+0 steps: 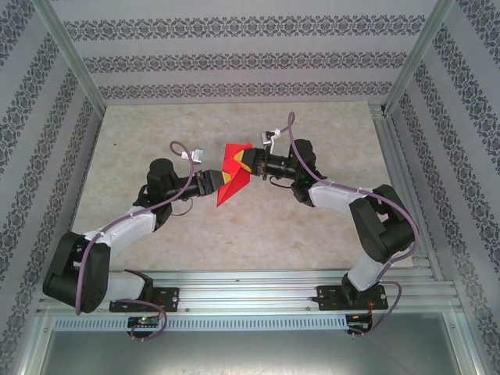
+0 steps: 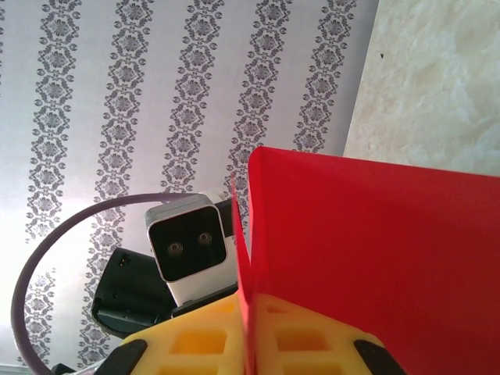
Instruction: Fold a paper plane with a square sheet of paper (pick it up from the middle)
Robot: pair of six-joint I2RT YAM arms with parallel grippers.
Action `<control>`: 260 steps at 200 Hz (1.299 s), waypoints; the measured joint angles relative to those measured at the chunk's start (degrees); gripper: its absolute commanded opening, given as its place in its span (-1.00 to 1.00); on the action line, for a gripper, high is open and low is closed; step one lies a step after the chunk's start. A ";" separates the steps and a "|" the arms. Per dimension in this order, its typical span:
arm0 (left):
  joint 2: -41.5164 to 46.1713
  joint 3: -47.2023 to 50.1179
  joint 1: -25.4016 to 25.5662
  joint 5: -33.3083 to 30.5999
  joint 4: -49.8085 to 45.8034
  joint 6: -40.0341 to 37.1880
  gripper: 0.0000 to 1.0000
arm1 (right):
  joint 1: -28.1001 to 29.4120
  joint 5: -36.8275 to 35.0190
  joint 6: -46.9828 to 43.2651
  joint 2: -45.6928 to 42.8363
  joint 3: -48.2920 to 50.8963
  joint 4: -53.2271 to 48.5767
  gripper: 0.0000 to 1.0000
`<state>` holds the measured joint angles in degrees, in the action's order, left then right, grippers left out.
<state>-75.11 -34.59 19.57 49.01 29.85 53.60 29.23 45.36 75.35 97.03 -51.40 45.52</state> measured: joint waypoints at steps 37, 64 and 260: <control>-0.96 -0.63 0.00 0.22 0.20 -0.22 -0.64 | -0.04 -0.02 -0.42 0.00 -0.15 -1.09 -0.64; -1.22 -1.18 0.00 0.22 -0.39 -0.63 -0.79 | -0.42 -0.09 -2.19 -0.02 -0.31 -3.72 -0.34; -14.88 -28.92 17.68 -81.15 -70.07 -27.04 -0.84 | -4.11 -42.51 -34.16 -32.39 11.19 -53.02 0.54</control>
<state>-90.00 -63.51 37.26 -32.14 -40.23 26.57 25.12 2.85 41.19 64.64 -40.21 -7.51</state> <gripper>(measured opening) 0.084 0.772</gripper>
